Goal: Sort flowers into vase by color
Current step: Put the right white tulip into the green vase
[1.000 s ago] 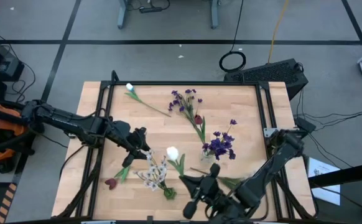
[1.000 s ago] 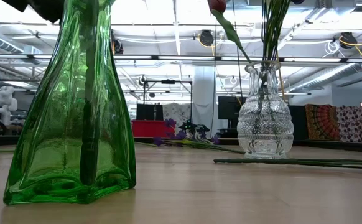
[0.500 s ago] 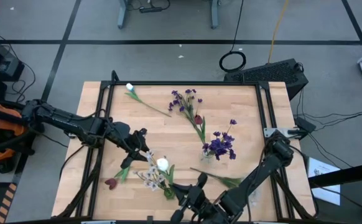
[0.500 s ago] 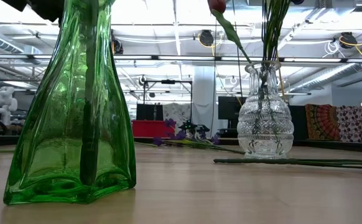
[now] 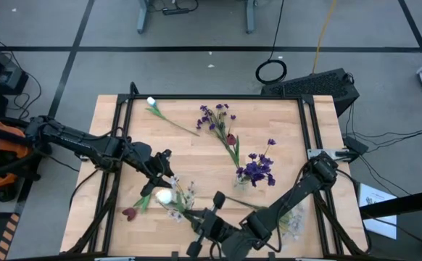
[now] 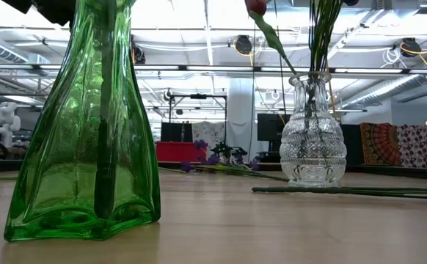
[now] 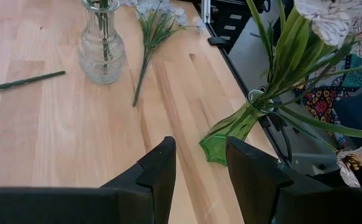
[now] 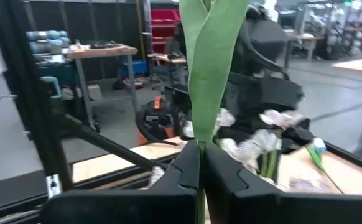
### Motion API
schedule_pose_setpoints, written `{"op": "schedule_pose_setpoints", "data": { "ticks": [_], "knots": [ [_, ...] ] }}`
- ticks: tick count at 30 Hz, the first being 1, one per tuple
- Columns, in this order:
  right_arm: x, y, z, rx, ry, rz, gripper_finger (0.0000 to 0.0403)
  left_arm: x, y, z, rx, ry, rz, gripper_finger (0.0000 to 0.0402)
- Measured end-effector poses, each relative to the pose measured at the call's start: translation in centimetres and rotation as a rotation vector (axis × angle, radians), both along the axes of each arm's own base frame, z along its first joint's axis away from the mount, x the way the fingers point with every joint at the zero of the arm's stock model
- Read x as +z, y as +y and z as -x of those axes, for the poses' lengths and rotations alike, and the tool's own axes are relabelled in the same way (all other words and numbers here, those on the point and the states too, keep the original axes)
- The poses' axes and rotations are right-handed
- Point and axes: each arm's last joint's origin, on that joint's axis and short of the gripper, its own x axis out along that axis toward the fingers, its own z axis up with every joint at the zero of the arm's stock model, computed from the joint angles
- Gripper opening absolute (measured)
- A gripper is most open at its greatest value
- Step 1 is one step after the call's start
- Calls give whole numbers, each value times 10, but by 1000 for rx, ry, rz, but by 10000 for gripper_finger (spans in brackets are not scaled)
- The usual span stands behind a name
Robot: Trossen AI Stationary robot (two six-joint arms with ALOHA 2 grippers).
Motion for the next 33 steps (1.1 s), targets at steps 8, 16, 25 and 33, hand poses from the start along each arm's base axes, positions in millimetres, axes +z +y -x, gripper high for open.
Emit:
{"op": "schedule_pose_setpoints", "data": {
  "ticks": [8, 16, 25, 33],
  "knots": [
    [-19, -5, -2, 58, -127, 14, 0, 0, 0, 0, 1, -2, 4, 145],
    [-42, -9, 15, 72, -289, 31, 0, 0, 0, 0, 9, 6, 17, 145],
    [-53, -5, 18, 85, -243, 46, 0, 0, 0, 0, 13, 13, 29, 145],
    [-73, -3, 14, 108, -116, 0, 0, 0, 0, 0, 25, 23, 48, 145]
  ]
}}
